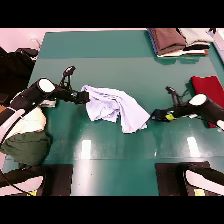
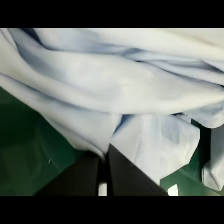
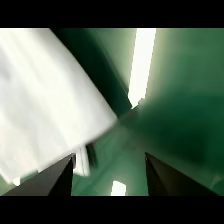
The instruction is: Fold the shirts.
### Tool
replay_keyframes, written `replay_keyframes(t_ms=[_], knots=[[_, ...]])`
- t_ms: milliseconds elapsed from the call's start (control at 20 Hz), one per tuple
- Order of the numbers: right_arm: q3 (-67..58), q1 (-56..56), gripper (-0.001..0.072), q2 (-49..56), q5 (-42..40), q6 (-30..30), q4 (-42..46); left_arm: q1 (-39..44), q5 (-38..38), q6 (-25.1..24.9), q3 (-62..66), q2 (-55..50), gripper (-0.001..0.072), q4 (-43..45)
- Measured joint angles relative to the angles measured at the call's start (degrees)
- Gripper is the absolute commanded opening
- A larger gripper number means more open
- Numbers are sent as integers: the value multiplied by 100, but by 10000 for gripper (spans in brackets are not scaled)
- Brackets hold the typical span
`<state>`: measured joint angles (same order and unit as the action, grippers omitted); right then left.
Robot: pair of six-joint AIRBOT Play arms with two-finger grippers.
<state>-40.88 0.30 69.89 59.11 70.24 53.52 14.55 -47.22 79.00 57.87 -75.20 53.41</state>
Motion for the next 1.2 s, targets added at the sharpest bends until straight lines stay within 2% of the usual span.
replay_keyframes(t_ms=[50,150,200,350,550,800,1200], knots=[[-125,149,318,203,-72,-11,-48,2,-15,0,0,0,28,13],[-376,380,54,527,-195,-28,-70,0,-42,0,2,0,28,37],[-496,450,22,634,-249,-39,-50,-2,-48,0,4,0,28,52],[-949,487,21,651,-258,-138,-66,-2,-168,22,138,15,28,306],[-1836,48,21,-57,42,-203,-33,-2,-610,221,756,332,28,1143],[-3272,-726,21,-1331,723,-229,188,-4,-992,433,1980,1436,28,2168],[-4977,-2068,20,-2730,1421,-236,313,-4,-1672,452,3926,3171,27,2522]])
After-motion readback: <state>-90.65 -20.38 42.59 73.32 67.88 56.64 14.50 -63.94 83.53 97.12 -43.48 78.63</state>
